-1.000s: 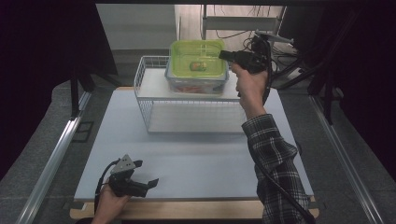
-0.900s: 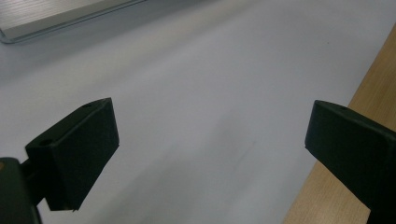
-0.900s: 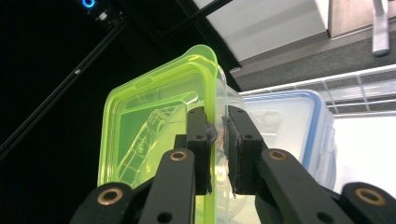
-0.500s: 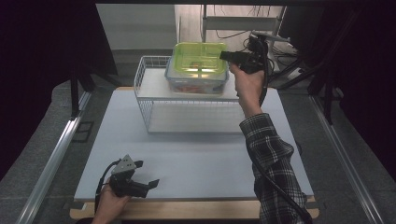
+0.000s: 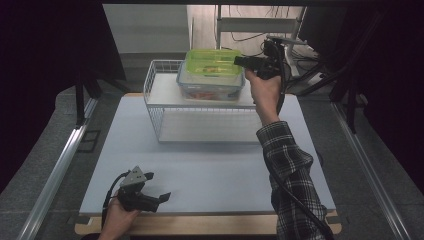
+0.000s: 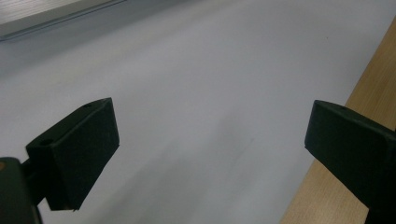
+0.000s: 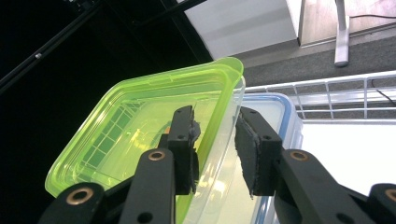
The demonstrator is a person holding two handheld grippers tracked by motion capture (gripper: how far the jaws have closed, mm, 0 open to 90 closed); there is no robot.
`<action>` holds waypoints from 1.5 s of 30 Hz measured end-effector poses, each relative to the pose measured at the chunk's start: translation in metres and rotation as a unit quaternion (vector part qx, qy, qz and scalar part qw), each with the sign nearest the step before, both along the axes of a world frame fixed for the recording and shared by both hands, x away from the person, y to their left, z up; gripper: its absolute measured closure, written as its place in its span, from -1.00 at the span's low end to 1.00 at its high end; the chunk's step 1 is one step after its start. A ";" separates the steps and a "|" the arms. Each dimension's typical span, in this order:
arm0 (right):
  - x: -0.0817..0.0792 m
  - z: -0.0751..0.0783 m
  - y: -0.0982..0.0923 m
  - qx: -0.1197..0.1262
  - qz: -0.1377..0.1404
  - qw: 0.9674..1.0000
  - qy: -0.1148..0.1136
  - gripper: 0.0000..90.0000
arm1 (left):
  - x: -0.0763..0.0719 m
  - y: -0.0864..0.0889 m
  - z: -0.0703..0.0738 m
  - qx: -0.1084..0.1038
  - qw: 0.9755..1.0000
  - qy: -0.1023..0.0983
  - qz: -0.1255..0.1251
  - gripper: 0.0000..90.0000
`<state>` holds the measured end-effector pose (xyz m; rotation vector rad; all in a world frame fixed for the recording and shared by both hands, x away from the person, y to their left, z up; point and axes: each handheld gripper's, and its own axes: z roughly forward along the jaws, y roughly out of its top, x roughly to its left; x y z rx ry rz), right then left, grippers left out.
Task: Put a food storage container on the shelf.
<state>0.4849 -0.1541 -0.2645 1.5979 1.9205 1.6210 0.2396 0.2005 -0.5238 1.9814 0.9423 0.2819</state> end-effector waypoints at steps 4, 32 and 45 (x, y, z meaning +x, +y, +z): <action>0.000 0.000 0.001 -0.014 -0.003 1.000 -0.008 0.45 | 0.000 0.000 0.000 0.001 1.000 0.001 0.000 -0.94; -0.005 0.011 0.005 -0.102 0.013 0.994 -0.044 -0.29 | 0.001 0.000 -0.001 0.002 1.000 0.002 0.001 -0.94; -0.027 0.012 -0.002 -0.126 0.051 0.988 -0.076 -0.54 | 0.000 -0.001 -0.001 0.007 1.000 0.000 0.000 -0.94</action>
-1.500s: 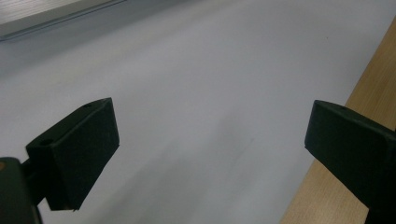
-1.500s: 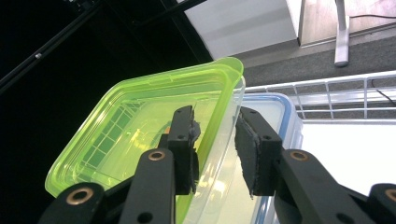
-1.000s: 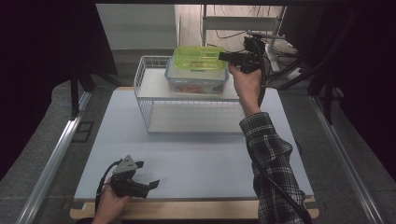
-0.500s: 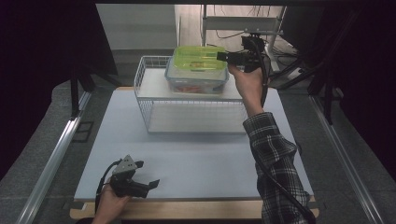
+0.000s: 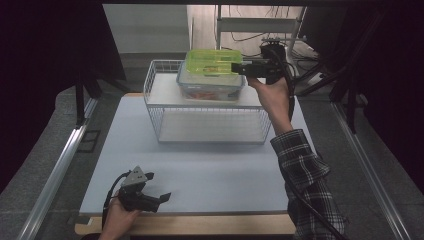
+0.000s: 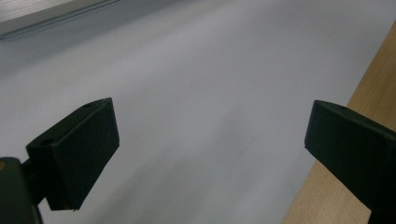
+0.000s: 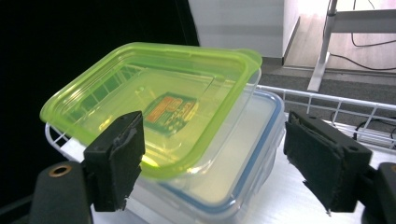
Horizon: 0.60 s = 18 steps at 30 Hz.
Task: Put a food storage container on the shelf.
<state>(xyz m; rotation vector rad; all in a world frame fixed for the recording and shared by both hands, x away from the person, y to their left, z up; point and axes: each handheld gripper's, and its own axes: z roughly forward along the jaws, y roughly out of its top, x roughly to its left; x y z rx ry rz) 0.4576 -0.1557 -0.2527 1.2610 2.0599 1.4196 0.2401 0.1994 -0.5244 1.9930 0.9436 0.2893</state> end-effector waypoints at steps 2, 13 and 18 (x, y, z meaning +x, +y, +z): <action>-0.004 0.000 -0.002 0.002 0.004 1.000 -0.001 -0.56 | 0.000 0.000 0.000 0.000 1.000 0.000 0.000 -0.94; -0.025 0.000 -0.010 -0.007 0.030 0.999 -0.015 -0.64 | 0.000 -0.002 -0.001 0.000 1.000 0.002 -0.001 -0.94; -0.032 -0.002 -0.012 -0.013 0.039 0.999 -0.018 -0.68 | 0.000 -0.002 -0.001 0.001 1.000 0.002 -0.004 -0.93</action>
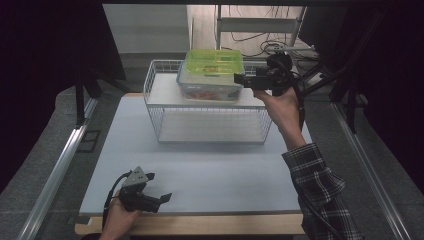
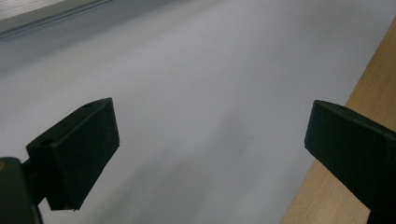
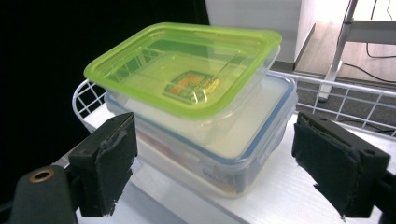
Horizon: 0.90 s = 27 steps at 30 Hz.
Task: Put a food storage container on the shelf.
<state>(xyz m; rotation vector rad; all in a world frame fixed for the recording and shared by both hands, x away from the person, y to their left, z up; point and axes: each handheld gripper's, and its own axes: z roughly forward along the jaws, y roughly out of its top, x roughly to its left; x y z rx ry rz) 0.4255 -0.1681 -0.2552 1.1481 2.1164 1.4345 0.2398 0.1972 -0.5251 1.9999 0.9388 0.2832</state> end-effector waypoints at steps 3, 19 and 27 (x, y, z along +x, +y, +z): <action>-0.005 -0.003 -0.001 -0.004 0.004 1.000 -0.003 -0.71 | 0.000 -0.001 0.000 0.001 1.000 0.001 -0.001 -0.93; -0.025 -0.028 -0.003 -0.017 0.029 0.999 -0.002 -0.78 | 0.000 -0.002 0.000 0.004 1.000 -0.002 -0.005 -0.93; -0.033 -0.041 -0.002 -0.022 0.040 0.999 0.000 -0.80 | 0.000 -0.002 -0.001 0.004 1.000 -0.002 -0.005 -0.93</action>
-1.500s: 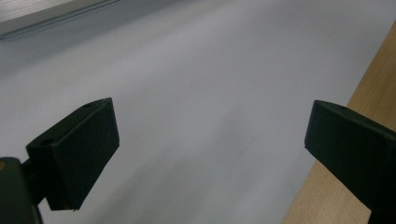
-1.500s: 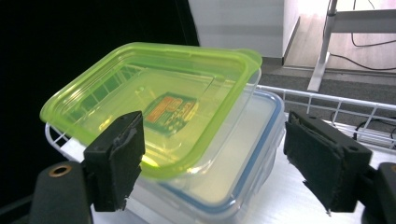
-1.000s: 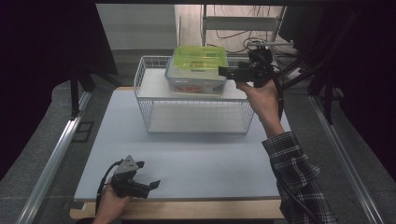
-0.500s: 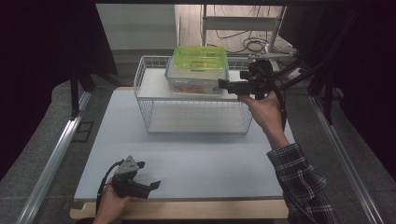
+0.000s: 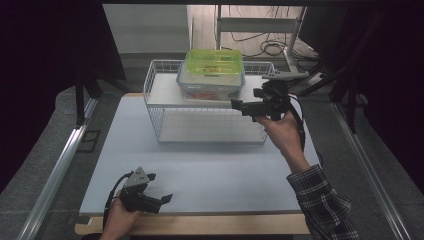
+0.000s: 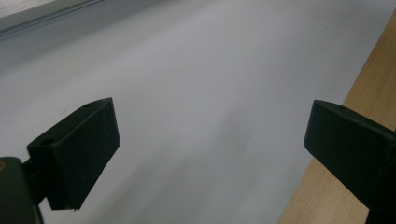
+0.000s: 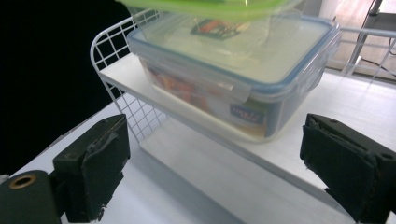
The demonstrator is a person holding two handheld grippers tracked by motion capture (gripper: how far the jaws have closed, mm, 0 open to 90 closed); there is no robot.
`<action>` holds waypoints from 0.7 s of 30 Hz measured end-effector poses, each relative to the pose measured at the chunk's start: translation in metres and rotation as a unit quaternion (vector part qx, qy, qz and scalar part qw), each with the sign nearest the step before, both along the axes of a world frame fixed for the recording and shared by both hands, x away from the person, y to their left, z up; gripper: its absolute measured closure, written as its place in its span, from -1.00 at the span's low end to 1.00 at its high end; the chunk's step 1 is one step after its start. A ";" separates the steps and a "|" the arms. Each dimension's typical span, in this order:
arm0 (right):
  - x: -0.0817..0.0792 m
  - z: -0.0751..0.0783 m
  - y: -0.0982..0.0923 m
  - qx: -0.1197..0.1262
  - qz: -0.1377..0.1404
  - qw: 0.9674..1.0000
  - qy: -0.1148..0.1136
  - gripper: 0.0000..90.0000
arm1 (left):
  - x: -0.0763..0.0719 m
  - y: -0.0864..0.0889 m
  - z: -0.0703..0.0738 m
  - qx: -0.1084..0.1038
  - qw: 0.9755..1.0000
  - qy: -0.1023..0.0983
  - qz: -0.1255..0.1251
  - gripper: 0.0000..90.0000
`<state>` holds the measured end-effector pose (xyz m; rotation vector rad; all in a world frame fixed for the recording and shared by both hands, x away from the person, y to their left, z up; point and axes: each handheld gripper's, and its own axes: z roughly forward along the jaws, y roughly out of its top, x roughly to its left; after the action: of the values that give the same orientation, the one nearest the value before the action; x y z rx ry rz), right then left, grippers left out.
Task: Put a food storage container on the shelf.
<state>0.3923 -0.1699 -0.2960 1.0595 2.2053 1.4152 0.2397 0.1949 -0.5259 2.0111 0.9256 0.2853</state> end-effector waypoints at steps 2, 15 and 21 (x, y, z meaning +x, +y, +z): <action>-0.002 -0.004 0.000 -0.002 0.003 1.000 0.000 -0.81 | 0.000 0.000 0.000 0.000 1.000 0.000 0.000 -0.93; -0.014 -0.028 -0.003 -0.028 0.012 1.000 -0.006 -0.86 | 0.000 0.000 0.000 -0.001 1.000 -0.002 -0.002 -0.93; -0.019 -0.035 -0.006 -0.033 0.018 0.999 -0.006 -0.89 | 0.000 0.000 0.000 -0.001 1.000 -0.003 -0.001 -0.93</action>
<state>0.3731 -0.1756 -0.3314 0.9917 2.2571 1.3507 0.2395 0.1946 -0.5260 2.0085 0.9193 0.2889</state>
